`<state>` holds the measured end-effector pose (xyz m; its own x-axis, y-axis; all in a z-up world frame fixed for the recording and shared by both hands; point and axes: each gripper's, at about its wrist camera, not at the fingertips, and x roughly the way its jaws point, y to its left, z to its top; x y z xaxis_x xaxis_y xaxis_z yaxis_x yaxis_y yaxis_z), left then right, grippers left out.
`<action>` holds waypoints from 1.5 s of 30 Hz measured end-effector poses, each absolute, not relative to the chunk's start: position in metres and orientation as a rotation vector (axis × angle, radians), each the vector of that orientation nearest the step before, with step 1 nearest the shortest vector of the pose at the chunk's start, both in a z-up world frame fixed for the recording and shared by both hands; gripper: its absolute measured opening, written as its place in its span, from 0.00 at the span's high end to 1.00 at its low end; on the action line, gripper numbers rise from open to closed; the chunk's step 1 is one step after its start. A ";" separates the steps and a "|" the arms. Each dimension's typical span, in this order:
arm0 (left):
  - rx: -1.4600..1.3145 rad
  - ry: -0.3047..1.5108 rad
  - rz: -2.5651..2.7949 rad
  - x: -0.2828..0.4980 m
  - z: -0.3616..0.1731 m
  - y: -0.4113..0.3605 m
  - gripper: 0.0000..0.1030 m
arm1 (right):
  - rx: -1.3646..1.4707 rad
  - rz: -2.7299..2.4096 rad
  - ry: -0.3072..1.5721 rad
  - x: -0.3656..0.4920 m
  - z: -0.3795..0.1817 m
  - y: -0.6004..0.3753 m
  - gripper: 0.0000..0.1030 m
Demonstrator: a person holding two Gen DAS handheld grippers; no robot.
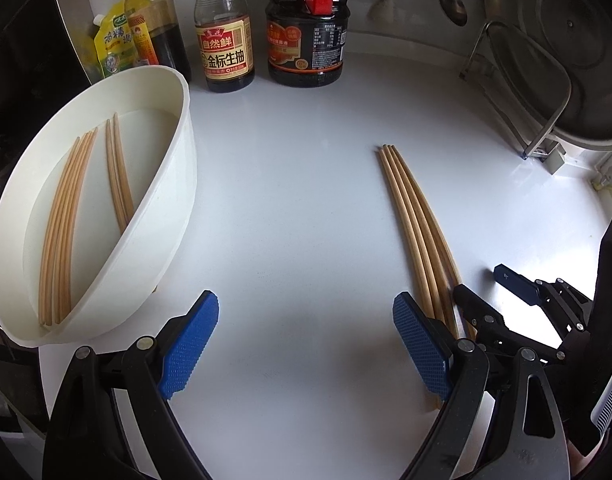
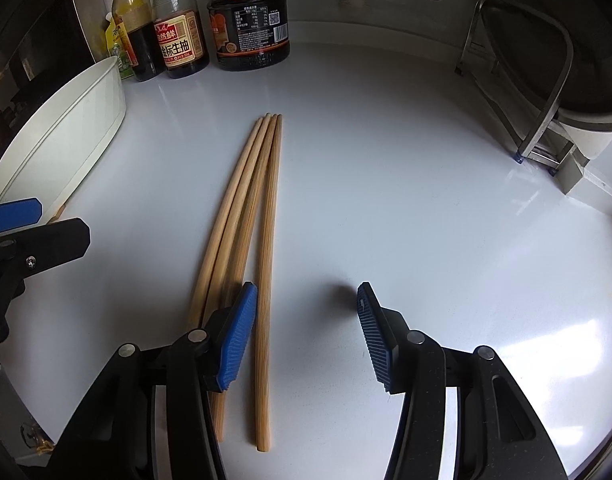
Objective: Organize utensils
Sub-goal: 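Push one wooden chopstick apart from the row with the right tool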
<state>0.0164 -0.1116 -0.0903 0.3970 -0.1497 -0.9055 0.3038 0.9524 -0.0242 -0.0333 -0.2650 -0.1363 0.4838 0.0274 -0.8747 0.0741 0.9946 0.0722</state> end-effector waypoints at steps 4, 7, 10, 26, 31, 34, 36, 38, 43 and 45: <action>0.157 1.142 -0.309 0.017 -0.097 -0.120 0.15 | 0.110 -0.038 1.061 -0.033 -0.137 -0.274 0.52; 0.172 1.145 -0.326 0.014 -0.102 -0.130 0.15 | 0.122 -0.044 1.056 -0.034 -0.138 -0.282 0.52; 0.174 1.150 -0.345 0.013 -0.107 -0.138 0.15 | 0.116 -0.048 1.051 -0.035 -0.138 -0.288 0.52; 0.206 1.202 -0.369 0.012 -0.139 -0.162 0.15 | 0.146 -0.057 1.036 -0.039 -0.138 -0.308 0.52; 0.216 1.201 -0.363 0.011 -0.141 -0.163 0.14 | 0.143 -0.058 1.034 -0.039 -0.138 -0.309 0.52; 0.236 1.197 -0.335 0.013 -0.142 -0.162 0.13 | 0.138 -0.057 1.031 -0.037 -0.139 -0.308 0.52; 0.232 1.193 -0.321 0.015 -0.143 -0.160 0.13 | 0.132 -0.059 1.029 -0.035 -0.139 -0.309 0.52; 0.223 1.192 -0.307 0.018 -0.143 -0.157 0.13 | 0.128 -0.064 1.025 -0.034 -0.140 -0.309 0.52; 0.209 1.183 -0.287 0.025 -0.143 -0.154 0.11 | 0.111 -0.079 1.013 -0.029 -0.141 -0.312 0.52; 0.208 1.176 -0.284 0.027 -0.143 -0.153 0.10 | 0.107 -0.075 1.006 -0.027 -0.141 -0.312 0.52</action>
